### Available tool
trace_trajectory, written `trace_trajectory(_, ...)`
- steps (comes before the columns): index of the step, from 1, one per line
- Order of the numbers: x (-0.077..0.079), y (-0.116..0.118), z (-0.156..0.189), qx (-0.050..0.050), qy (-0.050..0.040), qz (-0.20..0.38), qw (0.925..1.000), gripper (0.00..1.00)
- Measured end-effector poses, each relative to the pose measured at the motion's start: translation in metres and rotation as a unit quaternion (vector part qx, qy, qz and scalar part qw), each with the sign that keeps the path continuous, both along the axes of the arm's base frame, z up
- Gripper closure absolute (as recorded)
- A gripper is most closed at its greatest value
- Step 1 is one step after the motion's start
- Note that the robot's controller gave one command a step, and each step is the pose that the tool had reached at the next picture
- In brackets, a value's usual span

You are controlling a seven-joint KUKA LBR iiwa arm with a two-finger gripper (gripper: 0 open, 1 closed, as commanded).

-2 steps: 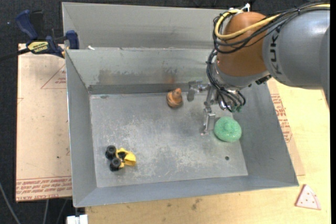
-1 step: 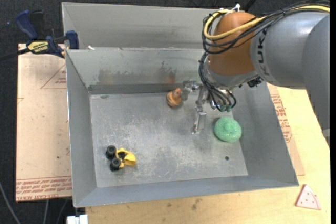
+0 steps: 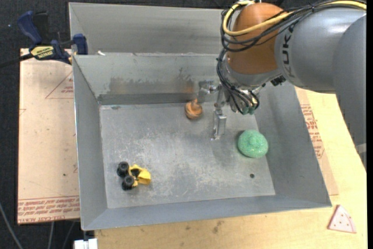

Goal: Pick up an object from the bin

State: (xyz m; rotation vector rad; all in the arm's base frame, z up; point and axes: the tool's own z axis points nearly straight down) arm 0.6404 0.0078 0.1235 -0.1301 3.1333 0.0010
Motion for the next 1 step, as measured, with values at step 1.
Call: trace_trajectory(1,0.0046,0.0078,-0.0007,0.000,0.0005,0.004,1.0000,0.00)
